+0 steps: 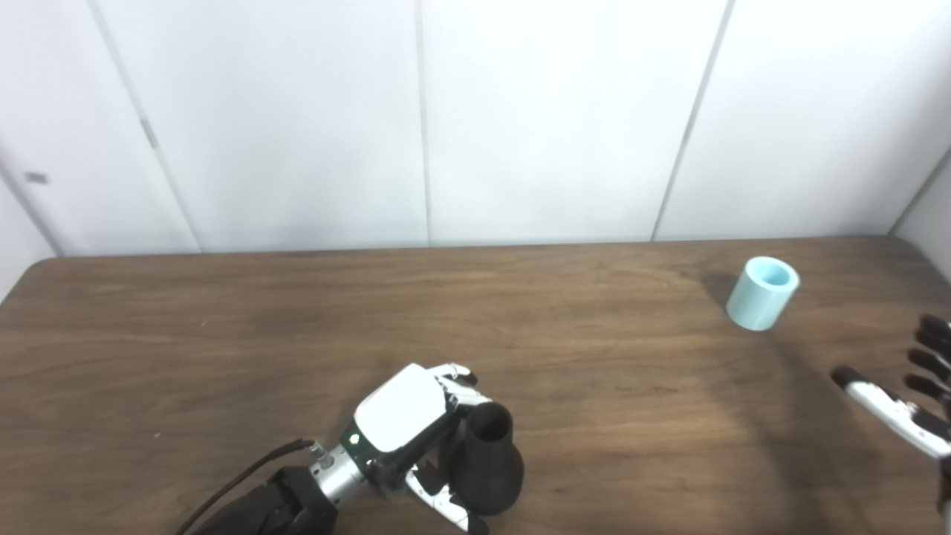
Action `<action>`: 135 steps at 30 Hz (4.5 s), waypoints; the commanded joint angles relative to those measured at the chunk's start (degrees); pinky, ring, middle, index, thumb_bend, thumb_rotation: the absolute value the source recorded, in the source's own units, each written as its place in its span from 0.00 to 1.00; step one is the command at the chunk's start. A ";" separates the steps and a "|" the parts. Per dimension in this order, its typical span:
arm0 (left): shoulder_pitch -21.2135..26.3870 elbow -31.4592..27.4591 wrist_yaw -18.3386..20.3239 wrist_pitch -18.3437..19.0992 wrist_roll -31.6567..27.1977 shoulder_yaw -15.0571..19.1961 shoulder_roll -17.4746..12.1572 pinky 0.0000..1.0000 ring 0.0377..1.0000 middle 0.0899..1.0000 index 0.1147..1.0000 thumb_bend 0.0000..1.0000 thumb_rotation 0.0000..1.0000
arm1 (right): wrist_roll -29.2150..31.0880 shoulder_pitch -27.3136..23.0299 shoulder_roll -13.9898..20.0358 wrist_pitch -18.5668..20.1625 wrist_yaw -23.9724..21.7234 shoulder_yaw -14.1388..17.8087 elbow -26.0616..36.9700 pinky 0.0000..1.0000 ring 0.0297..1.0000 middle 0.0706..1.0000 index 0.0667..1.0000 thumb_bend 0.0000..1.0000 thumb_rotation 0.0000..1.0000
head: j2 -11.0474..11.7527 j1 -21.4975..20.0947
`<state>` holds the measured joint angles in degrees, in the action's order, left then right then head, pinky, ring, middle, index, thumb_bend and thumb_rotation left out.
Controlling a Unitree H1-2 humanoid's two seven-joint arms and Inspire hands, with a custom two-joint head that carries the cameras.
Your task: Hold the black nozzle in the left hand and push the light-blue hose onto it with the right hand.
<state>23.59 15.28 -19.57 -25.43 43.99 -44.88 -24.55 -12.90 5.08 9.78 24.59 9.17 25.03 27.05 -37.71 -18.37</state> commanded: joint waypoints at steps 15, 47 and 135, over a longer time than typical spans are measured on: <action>-2.35 12.61 -11.10 -1.48 0.82 -9.03 2.70 0.75 0.51 0.42 0.38 0.50 0.00 | -2.18 -10.13 9.60 -7.52 1.87 -3.24 -16.72 0.66 0.75 0.77 0.77 0.95 0.37 | 2.53 1.56; -0.72 16.68 -17.90 -1.49 -1.73 -17.12 -1.11 0.81 0.52 0.40 0.40 0.50 0.00 | -4.88 -14.16 10.38 -10.24 3.79 -9.96 -26.77 0.70 0.79 0.80 0.81 0.96 0.45 | 5.31 -10.56; -1.98 11.13 -11.27 -1.49 -4.28 -17.62 -3.62 0.78 0.51 0.41 0.39 0.50 0.00 | -6.29 -27.74 11.72 -18.69 13.89 -15.07 -46.10 0.38 0.43 0.45 0.44 0.53 0.00 | 3.58 -11.67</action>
<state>31.75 21.54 -30.70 -25.69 40.08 -58.72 -27.42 -19.10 -20.76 19.23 10.27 22.58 9.90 -20.44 -34.10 -29.97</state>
